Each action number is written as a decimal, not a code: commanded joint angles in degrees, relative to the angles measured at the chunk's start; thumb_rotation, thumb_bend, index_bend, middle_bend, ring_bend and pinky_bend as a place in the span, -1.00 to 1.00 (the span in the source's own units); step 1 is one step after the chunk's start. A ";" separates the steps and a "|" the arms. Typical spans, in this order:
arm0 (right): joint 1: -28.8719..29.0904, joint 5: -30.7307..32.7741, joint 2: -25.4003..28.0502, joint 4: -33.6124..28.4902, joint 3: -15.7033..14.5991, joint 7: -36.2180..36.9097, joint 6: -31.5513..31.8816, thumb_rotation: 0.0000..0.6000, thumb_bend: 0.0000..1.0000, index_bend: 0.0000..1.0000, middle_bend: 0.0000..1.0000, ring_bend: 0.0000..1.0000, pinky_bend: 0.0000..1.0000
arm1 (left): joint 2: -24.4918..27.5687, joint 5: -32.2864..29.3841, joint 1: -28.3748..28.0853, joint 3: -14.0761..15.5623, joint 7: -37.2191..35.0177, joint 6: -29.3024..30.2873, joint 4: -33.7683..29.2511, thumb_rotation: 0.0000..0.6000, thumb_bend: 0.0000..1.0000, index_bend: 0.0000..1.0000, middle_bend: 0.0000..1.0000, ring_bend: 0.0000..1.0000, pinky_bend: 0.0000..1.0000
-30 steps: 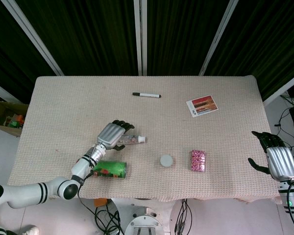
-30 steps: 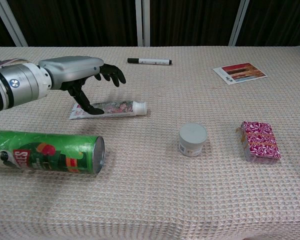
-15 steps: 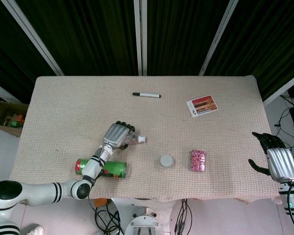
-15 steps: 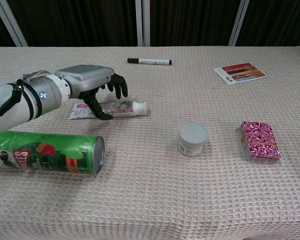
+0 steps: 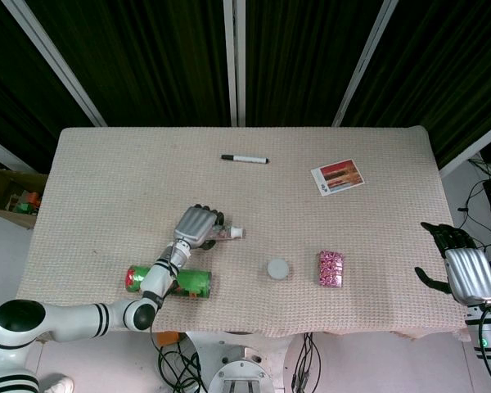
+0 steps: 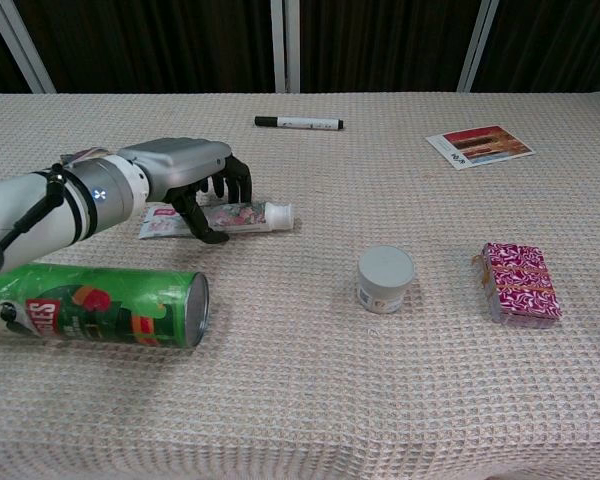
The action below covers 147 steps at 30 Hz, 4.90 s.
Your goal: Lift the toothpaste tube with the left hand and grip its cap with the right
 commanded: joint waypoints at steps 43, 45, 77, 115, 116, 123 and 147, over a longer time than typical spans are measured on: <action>22.34 -17.92 -1.08 -2.56 7.01 1.91 -8.77 1.00 -0.65 -0.10 -0.42 -0.73 -0.58 | 16.61 44.24 -3.56 0.92 -72.11 2.65 -3.59 1.00 0.71 0.41 0.46 0.27 0.30; 22.96 -18.53 -1.71 -1.83 7.18 1.75 -8.14 1.00 -0.65 -0.10 -0.42 -0.73 -0.58 | 17.03 45.60 -4.23 1.38 -74.75 3.27 -3.34 1.00 0.71 0.40 0.46 0.27 0.30; 30.48 -24.57 -8.17 3.68 4.81 3.55 -3.23 1.00 -0.65 -0.07 -0.38 -0.73 -0.58 | 19.94 48.50 -11.86 5.91 -87.37 3.97 -3.52 1.00 0.71 0.40 0.46 0.27 0.29; 32.97 -23.13 -12.75 6.04 4.49 2.58 -0.11 1.00 -0.51 0.59 -0.24 -0.70 -0.57 | 21.00 46.22 -12.78 7.75 -95.06 4.89 -3.25 0.82 0.71 0.40 0.46 0.27 0.29; 32.92 -23.07 -13.06 6.26 4.57 2.54 0.25 1.00 -0.50 0.60 -0.24 -0.69 -0.57 | 20.93 46.21 -12.74 7.79 -95.20 4.94 -3.09 0.81 0.71 0.40 0.46 0.27 0.29; 32.92 -22.88 -14.53 7.68 4.79 2.19 1.65 1.00 -0.44 0.63 -0.21 -0.68 -0.57 | 20.54 46.40 -12.59 8.15 -97.42 5.45 -2.39 0.79 0.71 0.40 0.46 0.27 0.29; 32.86 -22.78 -17.95 10.67 5.74 0.18 5.83 1.00 -0.41 0.64 -0.19 -0.66 -0.57 | 18.03 47.19 -12.80 9.27 -103.05 6.70 0.61 0.77 0.71 0.42 0.47 0.27 0.29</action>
